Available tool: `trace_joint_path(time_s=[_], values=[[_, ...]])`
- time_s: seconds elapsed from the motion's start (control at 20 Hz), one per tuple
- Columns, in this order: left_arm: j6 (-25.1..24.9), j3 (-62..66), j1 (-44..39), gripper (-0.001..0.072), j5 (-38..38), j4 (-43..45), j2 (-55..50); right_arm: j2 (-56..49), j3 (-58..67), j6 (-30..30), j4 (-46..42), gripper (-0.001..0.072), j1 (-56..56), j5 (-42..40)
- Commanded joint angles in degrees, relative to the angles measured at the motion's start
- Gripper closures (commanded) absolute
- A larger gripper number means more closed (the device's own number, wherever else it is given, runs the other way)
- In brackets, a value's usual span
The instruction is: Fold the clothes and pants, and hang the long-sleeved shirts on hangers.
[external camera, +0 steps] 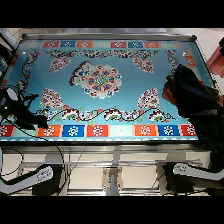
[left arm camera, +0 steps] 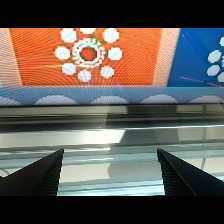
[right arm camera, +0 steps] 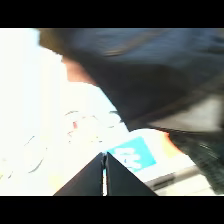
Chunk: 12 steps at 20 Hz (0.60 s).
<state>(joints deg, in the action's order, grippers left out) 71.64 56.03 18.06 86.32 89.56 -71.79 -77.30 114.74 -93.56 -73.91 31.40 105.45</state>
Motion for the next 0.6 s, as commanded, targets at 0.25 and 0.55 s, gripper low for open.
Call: trace_joint_path(time_s=[0.25, 0.55], values=[[0.0, 0.0, 0.0, 0.0038, 0.0, 0.0, 0.0, 3.9, -8.0, 1.6, -1.8, 0.0693, -31.7, -3.1], [0.0, 0.0, 0.0, 0.0038, 0.0, 0.0, 0.0, 3.7, -34.5, 1.6, -6.1, 0.0693, -50.8, -17.0]])
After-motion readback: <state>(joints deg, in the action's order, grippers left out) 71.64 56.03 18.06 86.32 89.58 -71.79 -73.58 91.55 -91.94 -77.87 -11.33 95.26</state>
